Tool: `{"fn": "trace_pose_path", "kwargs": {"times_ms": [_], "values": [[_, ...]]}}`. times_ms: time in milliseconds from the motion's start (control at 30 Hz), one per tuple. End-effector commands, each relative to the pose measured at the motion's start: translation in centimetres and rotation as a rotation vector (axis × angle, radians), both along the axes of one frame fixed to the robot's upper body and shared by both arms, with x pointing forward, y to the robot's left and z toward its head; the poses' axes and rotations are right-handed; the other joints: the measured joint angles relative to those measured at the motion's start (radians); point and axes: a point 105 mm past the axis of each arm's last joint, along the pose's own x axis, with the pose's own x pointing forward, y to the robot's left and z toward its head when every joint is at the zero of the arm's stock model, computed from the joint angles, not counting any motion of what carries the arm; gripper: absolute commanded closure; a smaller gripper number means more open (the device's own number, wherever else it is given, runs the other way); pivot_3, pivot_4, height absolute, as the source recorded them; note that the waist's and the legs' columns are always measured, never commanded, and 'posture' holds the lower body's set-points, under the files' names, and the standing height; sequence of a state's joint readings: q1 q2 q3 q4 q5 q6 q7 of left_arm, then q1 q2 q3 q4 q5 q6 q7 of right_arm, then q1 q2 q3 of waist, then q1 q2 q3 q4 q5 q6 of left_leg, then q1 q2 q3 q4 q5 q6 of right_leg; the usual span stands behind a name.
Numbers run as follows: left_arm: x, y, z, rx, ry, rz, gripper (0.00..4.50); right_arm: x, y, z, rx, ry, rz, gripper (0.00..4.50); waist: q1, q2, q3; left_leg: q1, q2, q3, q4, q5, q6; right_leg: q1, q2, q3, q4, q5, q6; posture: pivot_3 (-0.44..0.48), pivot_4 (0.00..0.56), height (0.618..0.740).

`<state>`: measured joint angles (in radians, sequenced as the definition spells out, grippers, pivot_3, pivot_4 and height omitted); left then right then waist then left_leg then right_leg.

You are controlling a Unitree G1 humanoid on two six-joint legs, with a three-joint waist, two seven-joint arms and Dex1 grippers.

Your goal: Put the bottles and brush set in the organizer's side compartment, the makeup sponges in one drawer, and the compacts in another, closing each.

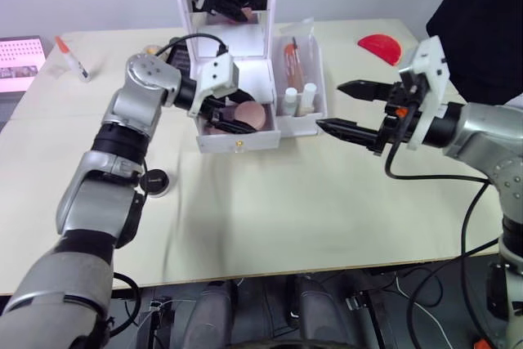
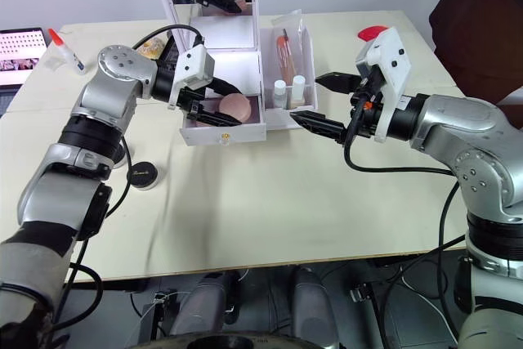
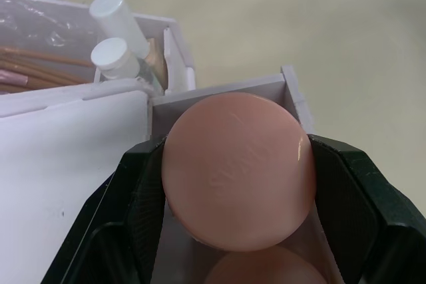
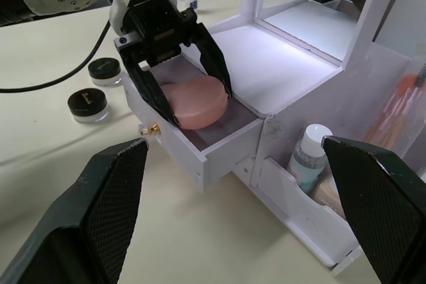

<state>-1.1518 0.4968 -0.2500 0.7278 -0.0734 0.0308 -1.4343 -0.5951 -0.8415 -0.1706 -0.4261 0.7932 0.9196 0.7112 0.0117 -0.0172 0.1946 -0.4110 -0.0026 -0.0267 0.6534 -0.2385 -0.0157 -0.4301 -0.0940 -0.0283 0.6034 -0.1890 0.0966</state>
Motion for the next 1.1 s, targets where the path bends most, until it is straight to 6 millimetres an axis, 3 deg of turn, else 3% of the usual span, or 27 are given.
{"fn": "trace_pose_path", "kwargs": {"times_ms": [33, 67, 133, 533, 667, 967, 1033, 1100], "values": [[0.3, -0.1, 0.8, -0.01, -0.03, 0.012, 1.34, -0.5, 0.0, 1.0, 0.008, -0.046, 0.005, 0.0, 0.0, 0.0, 0.0, 0.0, 0.0, 0.0, 0.0, 0.0, 0.0, 0.0, 0.0, 0.0, 0.0, 0.0, 0.0, 0.0, 0.15, 0.737], [0.3, -0.1, 1.0, -0.02, -0.028, 0.014, 0.77, -0.5, 0.0, 1.0, 0.007, -0.045, 0.004, 0.0, 0.0, 0.0, 0.0, 0.0, 0.0, 0.0, 0.0, 0.0, 0.0, 0.0, 0.0, 0.0, 0.0, 0.0, 0.0, 0.0, 0.15, 0.737], [0.3, -0.2, 1.3, -0.034, -0.024, 0.015, 0.04, -0.4, 0.0, 0.8, 0.0, -0.042, 0.001, 0.0, 0.0, 0.0, 0.0, 0.0, 0.0, 0.0, 0.0, 0.0, 0.0, 0.0, 0.0, 0.0, 0.0, 0.0, 0.0, 0.0, 0.15, 0.737], [0.0, -0.3, 2.6, -0.078, -0.01, 0.011, 0.04, -0.3, 0.0, 0.5, -0.003, -0.031, 0.005, 0.0, 0.0, 0.0, 0.0, 0.0, 0.0, 0.0, 0.0, 0.0, 0.0, 0.0, 0.0, 0.0, 0.0, 0.0, 0.0, 0.0, 0.15, 0.737], [-0.6, 0.1, 4.0, -0.146, 0.039, -0.002, 0.04, -0.2, 0.0, 0.5, -0.004, -0.031, 0.005, 0.0, -0.001, 0.0, 0.0, 0.0, 0.0, 0.0, 0.0, 0.0, 0.0, 0.0, 0.0, 0.0, 0.0, 0.0, 0.0, 0.0, 0.15, 0.737], [-3.9, 5.9, 6.7, -0.27, 0.136, 0.041, 0.04, -0.1, -1.6, 0.4, -0.003, -0.025, -0.05, 0.0, -0.017, 0.0, 0.0, 0.001, 0.0, 0.0, -0.002, 0.0, 0.0, -0.001, 0.0, 0.0, 0.001, 0.0, 0.0, 0.0, 0.15, 0.737], [-5.5, 6.9, 6.7, -0.288, 0.178, 0.043, 0.53, -0.4, -2.1, 0.4, -0.001, -0.025, -0.056, 0.0, -0.022, 0.0, 0.0, 0.001, 0.0, 0.0, -0.002, 0.0, 0.0, 0.0, 0.0, 0.0, 0.001, 0.0, 0.0, 0.0, 0.15, 0.737], [-7.4, 7.8, 5.7, -0.255, 0.214, 0.046, 1.39, -0.7, -2.6, 0.6, 0.0, -0.03, -0.059, 0.0, -0.023, 0.0, 0.0, 0.001, 0.0, -0.001, -0.002, 0.0, 0.0, 0.0, 0.0, 0.0, 0.001, 0.0, 0.0, 0.0, 0.15, 0.737]]}}
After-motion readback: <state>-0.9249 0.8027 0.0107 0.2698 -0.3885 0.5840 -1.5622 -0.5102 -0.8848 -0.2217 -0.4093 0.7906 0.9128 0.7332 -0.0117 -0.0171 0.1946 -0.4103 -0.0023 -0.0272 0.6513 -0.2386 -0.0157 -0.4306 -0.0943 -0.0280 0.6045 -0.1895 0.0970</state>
